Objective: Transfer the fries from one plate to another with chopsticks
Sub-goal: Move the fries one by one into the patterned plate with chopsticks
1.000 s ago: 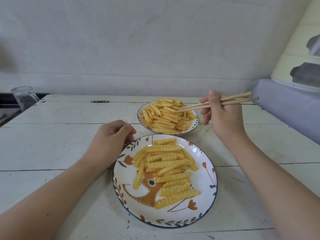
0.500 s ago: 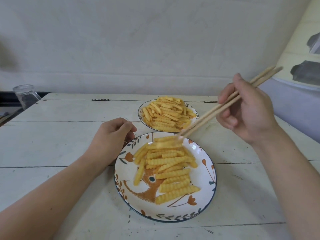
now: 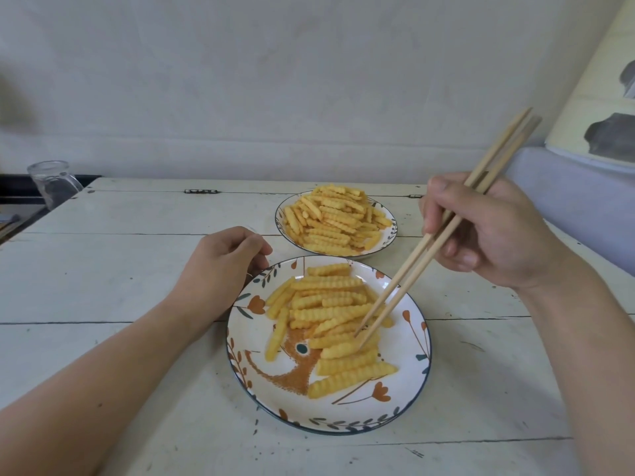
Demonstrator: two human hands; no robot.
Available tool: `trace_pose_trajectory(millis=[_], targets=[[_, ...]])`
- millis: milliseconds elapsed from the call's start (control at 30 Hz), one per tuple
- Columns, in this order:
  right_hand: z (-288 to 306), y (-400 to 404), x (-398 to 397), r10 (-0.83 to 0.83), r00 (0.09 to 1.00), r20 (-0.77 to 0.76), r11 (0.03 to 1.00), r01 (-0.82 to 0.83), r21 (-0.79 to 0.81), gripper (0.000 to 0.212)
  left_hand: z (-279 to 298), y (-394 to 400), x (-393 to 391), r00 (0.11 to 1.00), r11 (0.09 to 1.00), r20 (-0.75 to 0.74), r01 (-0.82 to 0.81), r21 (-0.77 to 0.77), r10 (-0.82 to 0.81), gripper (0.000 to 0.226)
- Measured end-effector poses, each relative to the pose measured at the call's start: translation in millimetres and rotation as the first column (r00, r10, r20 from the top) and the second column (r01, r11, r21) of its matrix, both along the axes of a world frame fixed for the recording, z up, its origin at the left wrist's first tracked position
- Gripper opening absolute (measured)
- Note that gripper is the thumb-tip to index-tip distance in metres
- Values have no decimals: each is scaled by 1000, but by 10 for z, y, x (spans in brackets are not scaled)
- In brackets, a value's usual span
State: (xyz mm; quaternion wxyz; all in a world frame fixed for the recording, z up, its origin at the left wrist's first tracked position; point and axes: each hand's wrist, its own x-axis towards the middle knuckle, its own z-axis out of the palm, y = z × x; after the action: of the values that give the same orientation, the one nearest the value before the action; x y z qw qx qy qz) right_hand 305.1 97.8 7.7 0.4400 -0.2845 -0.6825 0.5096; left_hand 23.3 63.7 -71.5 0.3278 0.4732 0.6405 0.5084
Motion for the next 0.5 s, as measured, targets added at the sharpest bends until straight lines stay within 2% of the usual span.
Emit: trace_pose_trajectory(millis=[167,233,300,333,400,500], targets=[[37,26,80,-41,997,-65,999,42,14,37,7,1,10,1000,1000,0,-5,-4,5,29],[14,86,72,-143,974,-178,989,149,22,43,10,-3,11,1000,1000,-6,-7,-1,7,28],[-42,170,20,-304,907,-293,946,323,17,45,12,-6,11,1000,1000,-6,-4,2,4,29],[-85,209,-15,-388,871,-301,908,417,36,44,13,-7,14,1000,1000,-7,-3,1,3,29],[-207,272,-89,-503,834,-226,831,538,141,42,17,-9,16,1000,1000,-11,-3,-1,3,29],[-410,311,-177,-521,847,-105,814,530,238,36,27,-15,20,1000,1000,-10,1,2,-1,29]])
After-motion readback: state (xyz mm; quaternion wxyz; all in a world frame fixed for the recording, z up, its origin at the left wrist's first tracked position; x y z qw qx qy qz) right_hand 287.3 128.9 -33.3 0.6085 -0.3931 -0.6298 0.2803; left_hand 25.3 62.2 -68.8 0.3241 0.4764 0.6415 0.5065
